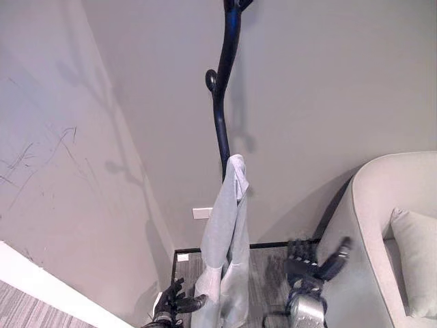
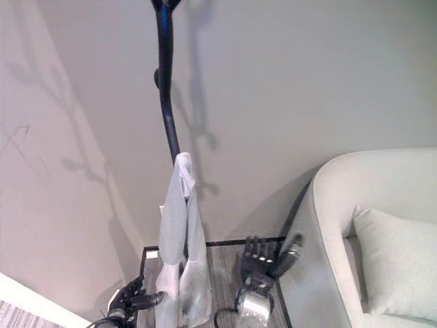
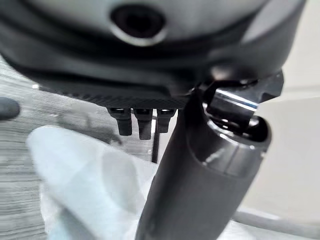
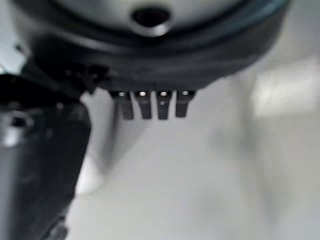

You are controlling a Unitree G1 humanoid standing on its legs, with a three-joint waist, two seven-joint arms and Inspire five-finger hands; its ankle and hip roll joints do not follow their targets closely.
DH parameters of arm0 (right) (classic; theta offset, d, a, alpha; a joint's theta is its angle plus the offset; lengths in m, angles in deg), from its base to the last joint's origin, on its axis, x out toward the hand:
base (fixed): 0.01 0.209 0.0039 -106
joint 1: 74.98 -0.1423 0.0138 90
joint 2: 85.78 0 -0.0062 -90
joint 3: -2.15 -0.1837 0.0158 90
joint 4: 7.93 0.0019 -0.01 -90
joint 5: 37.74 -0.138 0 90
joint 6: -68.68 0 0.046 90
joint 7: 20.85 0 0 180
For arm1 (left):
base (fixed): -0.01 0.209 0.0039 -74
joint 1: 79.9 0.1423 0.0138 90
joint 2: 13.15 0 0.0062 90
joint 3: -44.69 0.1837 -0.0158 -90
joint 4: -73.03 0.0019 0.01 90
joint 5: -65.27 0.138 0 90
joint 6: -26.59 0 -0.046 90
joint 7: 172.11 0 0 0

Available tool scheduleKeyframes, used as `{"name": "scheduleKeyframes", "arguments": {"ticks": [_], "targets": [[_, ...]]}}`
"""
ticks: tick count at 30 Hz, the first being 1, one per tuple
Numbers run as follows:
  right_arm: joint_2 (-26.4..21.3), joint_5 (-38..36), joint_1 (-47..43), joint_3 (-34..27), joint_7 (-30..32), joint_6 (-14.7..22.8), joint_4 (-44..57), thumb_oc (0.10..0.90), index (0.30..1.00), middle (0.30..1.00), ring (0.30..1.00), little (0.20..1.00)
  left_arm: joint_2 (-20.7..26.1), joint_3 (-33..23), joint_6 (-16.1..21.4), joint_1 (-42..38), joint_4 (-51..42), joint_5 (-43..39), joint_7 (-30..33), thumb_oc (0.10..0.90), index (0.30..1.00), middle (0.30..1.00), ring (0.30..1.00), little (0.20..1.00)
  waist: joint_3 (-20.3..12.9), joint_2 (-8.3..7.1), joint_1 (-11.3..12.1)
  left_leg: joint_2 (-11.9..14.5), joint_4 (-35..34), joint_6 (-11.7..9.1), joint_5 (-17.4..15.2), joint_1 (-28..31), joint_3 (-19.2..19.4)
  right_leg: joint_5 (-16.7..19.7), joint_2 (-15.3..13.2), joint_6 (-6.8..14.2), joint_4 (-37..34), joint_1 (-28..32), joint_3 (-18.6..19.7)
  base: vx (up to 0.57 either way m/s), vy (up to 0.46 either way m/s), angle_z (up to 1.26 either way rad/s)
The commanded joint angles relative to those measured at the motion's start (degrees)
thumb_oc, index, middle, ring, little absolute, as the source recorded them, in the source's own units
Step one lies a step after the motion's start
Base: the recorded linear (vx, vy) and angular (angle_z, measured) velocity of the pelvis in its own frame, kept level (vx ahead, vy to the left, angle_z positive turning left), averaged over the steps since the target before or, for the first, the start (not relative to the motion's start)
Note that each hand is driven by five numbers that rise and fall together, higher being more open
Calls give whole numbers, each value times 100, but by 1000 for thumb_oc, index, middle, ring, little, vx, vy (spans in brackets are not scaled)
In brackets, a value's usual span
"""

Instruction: Hang the clothes on the sofa on the clothes rack.

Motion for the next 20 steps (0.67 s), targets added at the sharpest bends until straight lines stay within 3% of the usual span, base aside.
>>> {"name": "scheduleKeyframes", "arguments": {"ticks": [1,3,4,6,9,12,20], "targets": [[-289,1843,-485,-123,-501,-1234,-443,800,900,900,900,900,154,-480,662,-676,447,203,-493,800,900,900,900,900,185,-64,92,521,52,-364,-666,327,-106,-77,-220,68,494,-274,-247,-26,-43,10],[-417,2411,-546,-396,-831,-1633,-1637,800,900,900,900,900,75,-840,800,-861,1301,153,-545,800,900,900,900,900,164,-109,139,526,52,-378,-633,269,-159,-64,-194,51,445,-266,-275,-18,-45,14],[-416,2411,-559,-402,-843,-1633,-1653,800,900,900,900,900,73,-841,808,-873,1314,152,-549,800,900,900,900,900,171,-108,137,526,52,-378,-633,269,-163,-64,-194,51,443,-262,-279,11,-21,16],[-255,2530,-705,-757,-842,-1655,-2966,800,900,900,900,900,-77,-1191,884,-1080,2387,-26,-531,800,900,900,900,900,178,-149,177,522,52,-391,-645,303,-196,-87,-181,46,409,-191,-303,18,-30,7],[-157,2487,-860,-1036,-824,-1649,-3650,800,900,900,900,900,-115,-1277,932,-1189,2831,-22,-496,800,900,900,900,900,158,-147,190,526,52,-394,-644,289,-198,-80,-167,43,382,-191,-307,5,-10,-1],[-89,2571,-1183,-1628,-721,-1664,-5100,800,900,900,900,900,-218,-1396,939,-1254,3630,110,-560,800,900,900,900,900,145,-141,207,531,52,-395,-663,322,-207,-77,-157,42,348,-148,-327,16,-13,2],[-238,2785,-1271,-2525,-584,-1794,-6525,800,900,900,900,900,-303,-1694,943,-1210,4072,-183,-776,800,900,900,900,900,135,-111,200,538,52,-387,-686,329,-229,-78,-144,46,287,-95,-366,0,0,0]]}}
